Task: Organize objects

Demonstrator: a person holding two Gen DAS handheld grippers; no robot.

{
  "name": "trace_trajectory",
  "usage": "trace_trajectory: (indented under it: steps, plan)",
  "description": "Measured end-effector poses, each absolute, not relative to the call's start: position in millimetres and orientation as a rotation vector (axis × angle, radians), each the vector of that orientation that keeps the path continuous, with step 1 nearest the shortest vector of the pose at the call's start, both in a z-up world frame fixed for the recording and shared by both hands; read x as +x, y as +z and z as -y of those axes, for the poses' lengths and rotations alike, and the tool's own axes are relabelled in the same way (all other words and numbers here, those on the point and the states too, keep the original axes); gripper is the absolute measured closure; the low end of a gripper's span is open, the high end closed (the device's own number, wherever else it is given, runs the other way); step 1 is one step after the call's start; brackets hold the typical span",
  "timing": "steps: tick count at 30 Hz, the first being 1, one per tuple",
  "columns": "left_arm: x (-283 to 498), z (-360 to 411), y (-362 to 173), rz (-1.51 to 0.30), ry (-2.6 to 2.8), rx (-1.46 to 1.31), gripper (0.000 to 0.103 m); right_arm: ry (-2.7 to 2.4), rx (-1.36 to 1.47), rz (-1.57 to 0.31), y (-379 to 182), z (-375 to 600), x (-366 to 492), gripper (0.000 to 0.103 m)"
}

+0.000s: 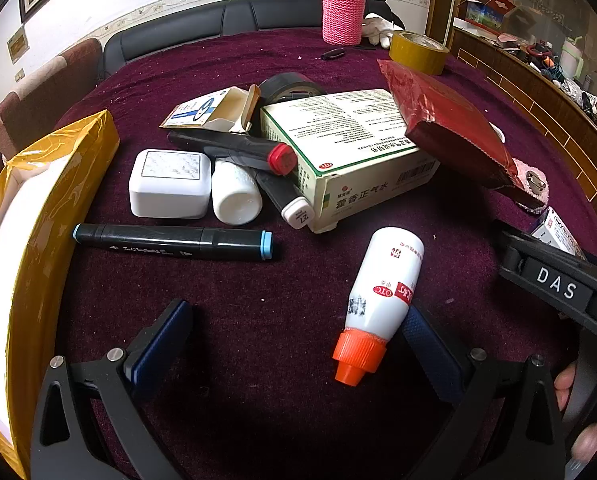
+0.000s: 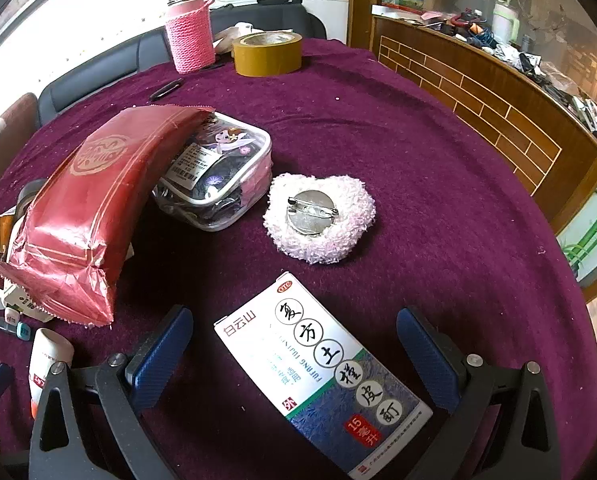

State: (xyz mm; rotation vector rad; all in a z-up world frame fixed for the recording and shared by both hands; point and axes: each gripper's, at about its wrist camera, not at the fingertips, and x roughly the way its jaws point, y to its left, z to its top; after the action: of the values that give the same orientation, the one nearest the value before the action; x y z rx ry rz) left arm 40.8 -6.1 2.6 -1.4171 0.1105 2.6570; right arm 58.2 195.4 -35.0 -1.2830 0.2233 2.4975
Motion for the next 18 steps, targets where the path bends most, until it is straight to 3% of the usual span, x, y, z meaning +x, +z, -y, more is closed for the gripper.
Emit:
trace_trajectory:
  steps: [18]
  plan:
    - [40.7, 6.2, 2.6, -0.112, 2.655, -1.414, 0.000, 2.504, -1.293, -0.225, -33.5, -196.7, 60.1, 0.000]
